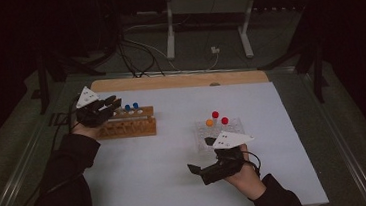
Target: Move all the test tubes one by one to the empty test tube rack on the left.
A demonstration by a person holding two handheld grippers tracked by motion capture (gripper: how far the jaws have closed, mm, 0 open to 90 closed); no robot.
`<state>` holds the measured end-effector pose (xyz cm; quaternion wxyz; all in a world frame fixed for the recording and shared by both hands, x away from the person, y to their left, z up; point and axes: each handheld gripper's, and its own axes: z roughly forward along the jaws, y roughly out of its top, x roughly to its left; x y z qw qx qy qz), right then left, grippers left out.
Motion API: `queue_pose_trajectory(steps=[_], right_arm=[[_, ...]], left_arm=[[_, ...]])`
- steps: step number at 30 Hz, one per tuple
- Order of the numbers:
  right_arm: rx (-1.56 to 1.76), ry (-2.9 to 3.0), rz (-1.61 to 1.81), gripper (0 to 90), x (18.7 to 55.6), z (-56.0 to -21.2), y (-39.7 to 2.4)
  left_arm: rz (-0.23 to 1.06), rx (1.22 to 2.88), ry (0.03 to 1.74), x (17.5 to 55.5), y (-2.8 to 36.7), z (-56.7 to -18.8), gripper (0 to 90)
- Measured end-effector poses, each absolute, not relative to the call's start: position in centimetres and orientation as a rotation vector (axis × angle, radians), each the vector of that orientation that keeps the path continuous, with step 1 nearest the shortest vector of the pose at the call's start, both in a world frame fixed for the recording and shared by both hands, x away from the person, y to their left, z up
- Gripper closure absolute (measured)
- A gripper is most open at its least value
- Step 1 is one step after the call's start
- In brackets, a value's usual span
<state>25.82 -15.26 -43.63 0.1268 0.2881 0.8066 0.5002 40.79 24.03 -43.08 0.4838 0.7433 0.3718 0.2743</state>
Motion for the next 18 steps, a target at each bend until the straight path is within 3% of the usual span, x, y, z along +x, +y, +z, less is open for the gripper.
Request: queue_pose_trajectory(steps=[18], right_arm=[[0.844,2.355,1.465,0.0,25.8,-43.6,-15.3]], left_arm=[[0.623,1.849,0.948,41.6,23.8,-44.9,71.8]])
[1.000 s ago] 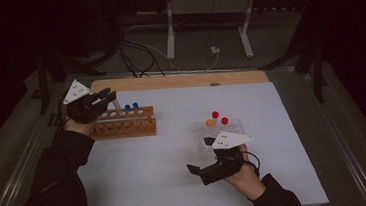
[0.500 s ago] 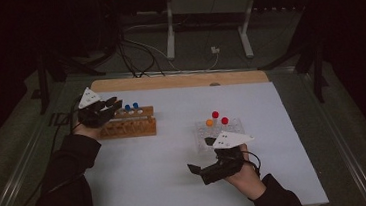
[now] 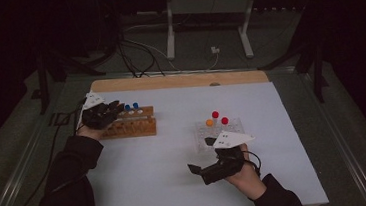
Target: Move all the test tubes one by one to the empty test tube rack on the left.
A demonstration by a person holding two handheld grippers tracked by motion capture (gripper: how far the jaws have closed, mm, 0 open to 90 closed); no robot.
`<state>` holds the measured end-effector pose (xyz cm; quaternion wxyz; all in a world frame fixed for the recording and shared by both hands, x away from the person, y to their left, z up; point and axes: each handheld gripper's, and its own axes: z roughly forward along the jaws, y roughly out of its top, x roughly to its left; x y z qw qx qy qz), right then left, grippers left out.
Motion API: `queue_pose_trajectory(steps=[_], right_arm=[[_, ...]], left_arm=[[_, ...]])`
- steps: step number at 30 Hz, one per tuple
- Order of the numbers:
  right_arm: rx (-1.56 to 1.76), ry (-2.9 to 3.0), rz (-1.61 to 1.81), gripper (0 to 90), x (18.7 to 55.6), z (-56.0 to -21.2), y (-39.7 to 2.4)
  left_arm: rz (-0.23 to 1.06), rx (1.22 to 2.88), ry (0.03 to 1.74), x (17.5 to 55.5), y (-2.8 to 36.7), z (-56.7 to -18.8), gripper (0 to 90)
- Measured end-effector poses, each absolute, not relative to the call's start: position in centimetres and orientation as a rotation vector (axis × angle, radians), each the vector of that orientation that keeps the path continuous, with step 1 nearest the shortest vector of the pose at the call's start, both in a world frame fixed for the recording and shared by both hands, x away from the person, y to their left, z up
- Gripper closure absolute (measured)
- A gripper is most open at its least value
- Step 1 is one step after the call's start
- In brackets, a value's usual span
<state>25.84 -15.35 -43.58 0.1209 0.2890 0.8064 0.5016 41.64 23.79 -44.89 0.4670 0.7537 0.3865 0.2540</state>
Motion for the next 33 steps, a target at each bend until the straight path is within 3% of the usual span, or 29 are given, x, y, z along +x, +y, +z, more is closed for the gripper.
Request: queue_pose_trajectory(steps=[8,14,19,23,25,33], right_arm=[[0.840,2.353,1.468,0.0,25.8,-43.5,-15.4],[0.841,2.340,1.478,0.0,25.8,-43.2,-15.7],[0.843,2.309,1.482,0.0,25.9,-42.8,-16.2],[0.846,2.275,1.472,0.0,26.0,-42.5,-16.7],[0.861,2.257,1.466,0.0,26.2,-42.6,-17.0],[0.893,2.199,1.375,2.8,26.8,-42.8,-17.8]], left_arm=[[0.607,1.873,0.969,41.7,23.8,-44.4,68.7],[0.587,1.815,0.945,40.6,24.0,-42.7,45.3],[0.537,1.832,0.877,38.8,23.6,-41.3,17.8],[0.468,1.821,0.805,37.1,23.4,-40.8,6.1],[0.455,1.815,0.774,36.1,23.1,-40.7,2.2],[0.378,1.808,0.669,32.4,21.7,-41.8,1.4]])
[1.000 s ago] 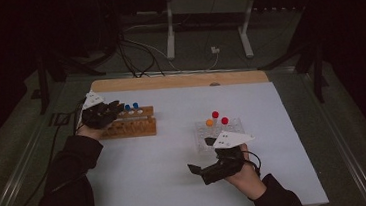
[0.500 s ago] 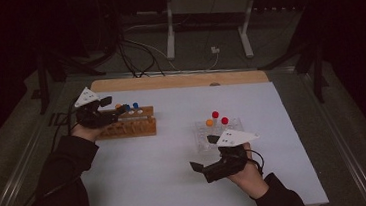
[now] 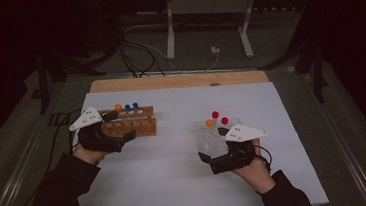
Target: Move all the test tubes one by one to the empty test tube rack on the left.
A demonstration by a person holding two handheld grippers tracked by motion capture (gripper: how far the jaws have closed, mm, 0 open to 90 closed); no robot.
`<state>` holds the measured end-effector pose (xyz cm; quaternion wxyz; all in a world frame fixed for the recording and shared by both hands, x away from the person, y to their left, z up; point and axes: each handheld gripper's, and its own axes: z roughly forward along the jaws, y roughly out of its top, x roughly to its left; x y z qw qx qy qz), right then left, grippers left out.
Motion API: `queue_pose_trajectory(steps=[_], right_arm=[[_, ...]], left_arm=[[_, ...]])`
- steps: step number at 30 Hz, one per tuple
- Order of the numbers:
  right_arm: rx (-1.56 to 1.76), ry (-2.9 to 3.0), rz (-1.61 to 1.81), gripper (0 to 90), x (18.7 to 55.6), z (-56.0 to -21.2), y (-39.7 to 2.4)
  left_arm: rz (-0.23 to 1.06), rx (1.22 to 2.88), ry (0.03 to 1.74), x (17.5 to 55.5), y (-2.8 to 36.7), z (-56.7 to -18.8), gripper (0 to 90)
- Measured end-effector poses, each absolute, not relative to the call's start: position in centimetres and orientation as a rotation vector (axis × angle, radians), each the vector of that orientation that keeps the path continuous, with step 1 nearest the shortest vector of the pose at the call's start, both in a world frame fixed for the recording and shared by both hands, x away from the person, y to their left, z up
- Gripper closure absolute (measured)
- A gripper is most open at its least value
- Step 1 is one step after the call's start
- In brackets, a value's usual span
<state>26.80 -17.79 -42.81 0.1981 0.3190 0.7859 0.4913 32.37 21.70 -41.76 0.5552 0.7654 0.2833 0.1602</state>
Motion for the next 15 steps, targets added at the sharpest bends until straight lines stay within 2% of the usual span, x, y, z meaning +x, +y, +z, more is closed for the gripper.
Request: queue_pose_trajectory(steps=[4,6,9,15], right_arm=[[0.937,2.165,1.330,6.3,27.5,-43.5,-18.0],[0.960,2.160,1.310,15.2,27.9,-43.8,-18.0],[0.992,2.150,1.258,19.4,28.7,-44.5,-18.0],[1.078,2.127,1.177,41.5,30.2,-45.7,-18.1]], left_arm=[[0.358,1.826,0.640,31.1,21.1,-42.6,1.4],[0.346,1.830,0.629,30.6,20.8,-43.1,1.4],[0.333,1.842,0.617,30.0,20.4,-43.7,1.4],[0.310,1.863,0.606,29.3,19.9,-44.5,1.4]])
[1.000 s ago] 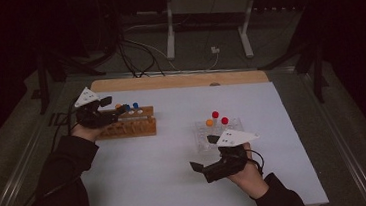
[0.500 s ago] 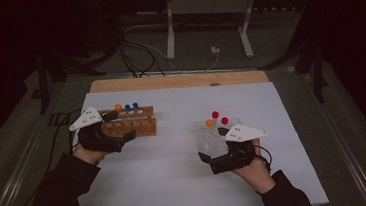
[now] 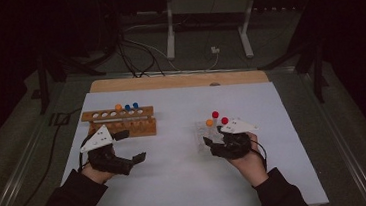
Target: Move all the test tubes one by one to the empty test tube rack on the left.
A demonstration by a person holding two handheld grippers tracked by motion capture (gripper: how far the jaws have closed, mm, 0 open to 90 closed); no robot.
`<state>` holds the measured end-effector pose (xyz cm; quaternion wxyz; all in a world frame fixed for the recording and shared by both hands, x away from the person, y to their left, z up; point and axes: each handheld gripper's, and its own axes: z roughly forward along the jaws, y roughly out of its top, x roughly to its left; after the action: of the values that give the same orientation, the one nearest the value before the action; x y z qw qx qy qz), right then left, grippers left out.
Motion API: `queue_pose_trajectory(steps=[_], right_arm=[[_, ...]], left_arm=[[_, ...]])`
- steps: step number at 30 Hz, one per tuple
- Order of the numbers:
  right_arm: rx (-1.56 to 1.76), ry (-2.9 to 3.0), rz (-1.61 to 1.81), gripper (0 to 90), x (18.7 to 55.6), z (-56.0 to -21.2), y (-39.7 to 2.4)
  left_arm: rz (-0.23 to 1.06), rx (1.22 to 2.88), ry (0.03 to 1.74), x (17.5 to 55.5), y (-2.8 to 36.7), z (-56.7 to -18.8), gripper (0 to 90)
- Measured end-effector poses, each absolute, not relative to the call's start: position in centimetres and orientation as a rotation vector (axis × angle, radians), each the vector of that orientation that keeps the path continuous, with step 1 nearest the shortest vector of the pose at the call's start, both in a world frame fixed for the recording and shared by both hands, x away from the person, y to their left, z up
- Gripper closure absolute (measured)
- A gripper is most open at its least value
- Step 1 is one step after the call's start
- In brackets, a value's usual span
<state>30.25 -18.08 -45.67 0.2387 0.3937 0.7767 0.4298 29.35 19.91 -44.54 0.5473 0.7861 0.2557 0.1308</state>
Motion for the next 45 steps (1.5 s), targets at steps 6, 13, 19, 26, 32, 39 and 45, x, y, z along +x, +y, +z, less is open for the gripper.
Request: queue_pose_trajectory(steps=[6,13,19,26,32,39,45], right_arm=[[1.133,2.128,1.127,54.7,31.5,-46.5,-18.2],[1.168,2.139,1.082,64.4,32.9,-47.3,-17.7],[1.177,2.139,1.076,68.9,33.6,-47.3,-17.2],[1.168,2.138,1.062,74.5,33.8,-47.2,-16.9],[1.149,2.115,1.100,74.6,33.3,-45.9,-17.2],[1.110,2.069,1.153,74.7,32.0,-43.9,-17.8],[1.067,2.042,1.209,74.7,30.8,-41.9,-18.2]], left_arm=[[0.291,1.881,0.591,29.0,19.5,-45.0,1.4],[0.284,1.886,0.580,28.8,19.3,-45.1,1.4],[0.285,1.884,0.581,28.8,19.4,-45.1,1.4],[0.288,1.882,0.588,28.8,19.4,-45.1,1.4],[0.284,1.882,0.583,28.8,19.4,-44.9,1.4],[0.273,1.889,0.575,28.7,19.2,-44.9,1.4],[0.272,1.888,0.559,28.6,19.1,-44.6,1.4]])
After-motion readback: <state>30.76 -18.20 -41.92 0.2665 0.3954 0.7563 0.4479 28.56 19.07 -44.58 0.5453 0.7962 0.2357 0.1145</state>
